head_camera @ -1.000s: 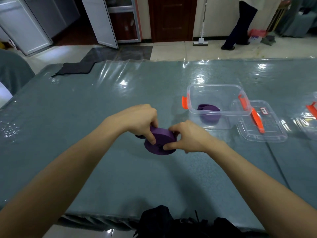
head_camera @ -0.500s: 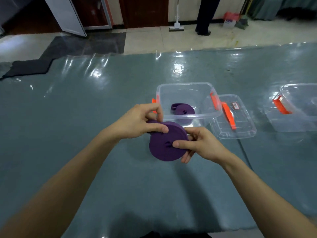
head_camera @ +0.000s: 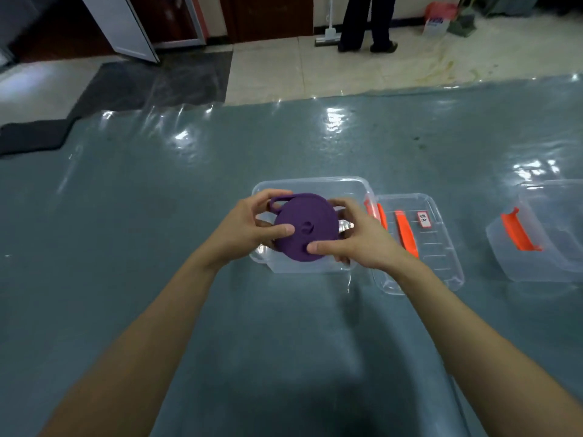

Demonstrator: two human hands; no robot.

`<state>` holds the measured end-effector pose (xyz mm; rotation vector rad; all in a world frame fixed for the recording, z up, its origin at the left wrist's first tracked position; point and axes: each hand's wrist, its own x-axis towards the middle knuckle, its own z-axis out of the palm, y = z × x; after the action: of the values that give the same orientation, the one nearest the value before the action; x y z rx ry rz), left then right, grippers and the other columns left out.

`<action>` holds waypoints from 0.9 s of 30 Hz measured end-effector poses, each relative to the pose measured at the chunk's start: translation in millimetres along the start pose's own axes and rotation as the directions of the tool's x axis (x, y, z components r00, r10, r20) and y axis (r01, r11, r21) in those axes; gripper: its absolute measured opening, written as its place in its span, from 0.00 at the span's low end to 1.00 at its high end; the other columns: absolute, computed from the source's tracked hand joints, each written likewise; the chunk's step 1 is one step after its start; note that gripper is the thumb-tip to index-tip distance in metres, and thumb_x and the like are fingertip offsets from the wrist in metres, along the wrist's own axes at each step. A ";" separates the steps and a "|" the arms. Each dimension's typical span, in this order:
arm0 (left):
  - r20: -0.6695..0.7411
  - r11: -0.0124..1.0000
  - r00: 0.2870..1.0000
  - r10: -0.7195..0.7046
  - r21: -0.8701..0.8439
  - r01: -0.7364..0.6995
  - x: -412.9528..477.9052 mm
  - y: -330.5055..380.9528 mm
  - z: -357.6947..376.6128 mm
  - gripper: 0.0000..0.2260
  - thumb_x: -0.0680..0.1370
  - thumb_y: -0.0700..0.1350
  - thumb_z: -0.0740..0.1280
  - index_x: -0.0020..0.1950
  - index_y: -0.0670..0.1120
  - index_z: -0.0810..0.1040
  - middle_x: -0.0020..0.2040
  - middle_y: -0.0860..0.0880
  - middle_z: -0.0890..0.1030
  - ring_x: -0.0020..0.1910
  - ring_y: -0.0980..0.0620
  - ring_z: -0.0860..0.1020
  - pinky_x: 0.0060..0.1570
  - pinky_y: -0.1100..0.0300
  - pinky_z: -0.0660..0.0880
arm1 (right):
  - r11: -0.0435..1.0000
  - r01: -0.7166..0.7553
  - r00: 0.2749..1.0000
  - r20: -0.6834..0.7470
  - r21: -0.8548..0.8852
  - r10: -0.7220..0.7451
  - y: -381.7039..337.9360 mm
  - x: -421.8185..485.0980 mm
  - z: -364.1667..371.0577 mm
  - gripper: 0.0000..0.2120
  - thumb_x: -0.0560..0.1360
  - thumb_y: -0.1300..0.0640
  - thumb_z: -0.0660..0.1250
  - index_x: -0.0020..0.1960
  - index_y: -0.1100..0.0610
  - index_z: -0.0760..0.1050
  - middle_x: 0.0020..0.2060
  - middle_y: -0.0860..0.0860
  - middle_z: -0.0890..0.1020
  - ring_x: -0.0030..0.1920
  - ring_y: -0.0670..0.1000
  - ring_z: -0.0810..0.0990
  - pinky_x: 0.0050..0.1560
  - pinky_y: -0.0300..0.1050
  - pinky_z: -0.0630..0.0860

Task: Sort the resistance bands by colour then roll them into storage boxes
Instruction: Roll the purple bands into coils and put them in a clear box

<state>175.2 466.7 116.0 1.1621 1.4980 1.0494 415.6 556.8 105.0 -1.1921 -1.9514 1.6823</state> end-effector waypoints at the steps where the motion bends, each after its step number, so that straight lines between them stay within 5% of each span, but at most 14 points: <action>1: -0.012 1.000 1.000 -0.028 0.003 0.028 9.0 -1.3 1.8 0.26 0.76 0.35 0.79 0.72 0.50 0.79 0.60 0.46 0.81 0.47 0.45 0.88 0.43 0.51 0.86 | 0.978 0.057 0.998 -0.028 -0.199 -0.063 -0.4 7.2 -3.1 0.45 0.61 0.46 0.89 0.72 0.47 0.69 0.59 0.44 0.80 0.44 0.50 0.85 0.43 0.45 0.81; 3: -0.017 0.996 0.996 -0.087 0.001 0.087 27.1 -7.1 6.8 0.26 0.76 0.35 0.79 0.72 0.50 0.79 0.60 0.46 0.80 0.50 0.48 0.88 0.43 0.49 0.86 | 0.846 0.123 0.987 -0.023 -0.518 -0.157 2.1 22.5 -5.4 0.50 0.57 0.38 0.87 0.72 0.48 0.67 0.61 0.45 0.73 0.52 0.50 0.81 0.51 0.46 0.80; 7: -0.023 0.986 0.988 -0.155 -0.058 0.154 62.2 -17.6 10.0 0.25 0.77 0.33 0.77 0.72 0.49 0.79 0.62 0.40 0.81 0.55 0.47 0.87 0.45 0.44 0.87 | 0.679 0.102 0.983 -0.032 -0.727 -0.181 3.3 56.4 -7.4 0.49 0.56 0.34 0.83 0.67 0.55 0.69 0.57 0.49 0.69 0.50 0.54 0.79 0.47 0.49 0.78; 14: -0.002 0.930 0.933 -0.360 -0.085 0.359 106.1 -45.3 20.6 0.23 0.79 0.36 0.77 0.73 0.47 0.78 0.64 0.41 0.81 0.58 0.39 0.86 0.51 0.33 0.85 | 0.591 0.021 0.993 -0.051 -0.807 -0.105 29.3 91.6 -4.9 0.48 0.56 0.30 0.80 0.63 0.59 0.70 0.55 0.53 0.74 0.51 0.56 0.81 0.46 0.48 0.77; 17: 0.012 0.873 0.876 -0.482 -0.075 0.482 112.5 -66.9 34.3 0.12 0.86 0.43 0.68 0.70 0.46 0.79 0.63 0.42 0.82 0.55 0.43 0.85 0.44 0.40 0.87 | 0.577 -0.024 1.000 -0.029 -0.817 0.002 49.3 95.6 0.4 0.48 0.55 0.28 0.79 0.61 0.58 0.69 0.54 0.52 0.74 0.49 0.56 0.81 0.44 0.47 0.77; 21: -0.034 0.850 0.850 -0.526 -0.065 0.523 119.2 -86.8 41.1 0.15 0.90 0.41 0.57 0.68 0.44 0.82 0.60 0.40 0.84 0.54 0.41 0.85 0.38 0.46 0.86 | 0.563 -0.050 0.997 -0.013 -0.825 0.070 64.9 102.8 8.0 0.49 0.58 0.29 0.79 0.64 0.60 0.69 0.57 0.54 0.73 0.52 0.58 0.82 0.46 0.48 0.77; 25: -0.145 0.857 0.866 -0.479 0.133 0.497 127.3 -109.0 45.9 0.12 0.88 0.40 0.60 0.67 0.47 0.81 0.60 0.43 0.85 0.57 0.41 0.86 0.55 0.39 0.85 | 0.513 -0.060 0.994 -0.004 -0.856 0.109 70.7 112.6 14.1 0.49 0.61 0.29 0.79 0.66 0.61 0.68 0.58 0.56 0.73 0.55 0.58 0.81 0.49 0.51 0.78; 27: -0.175 0.839 0.849 -0.498 0.148 0.523 131.1 -118.9 45.8 0.07 0.86 0.40 0.63 0.62 0.46 0.79 0.59 0.42 0.84 0.55 0.40 0.86 0.54 0.39 0.86 | 0.490 -0.058 0.991 0.007 -0.870 0.131 73.3 115.8 16.9 0.48 0.61 0.30 0.80 0.66 0.61 0.67 0.58 0.56 0.72 0.56 0.58 0.80 0.52 0.51 0.78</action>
<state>184.1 576.8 -29.7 0.7509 1.9101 0.6273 361.7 628.9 0.3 -1.5492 -2.9716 0.6460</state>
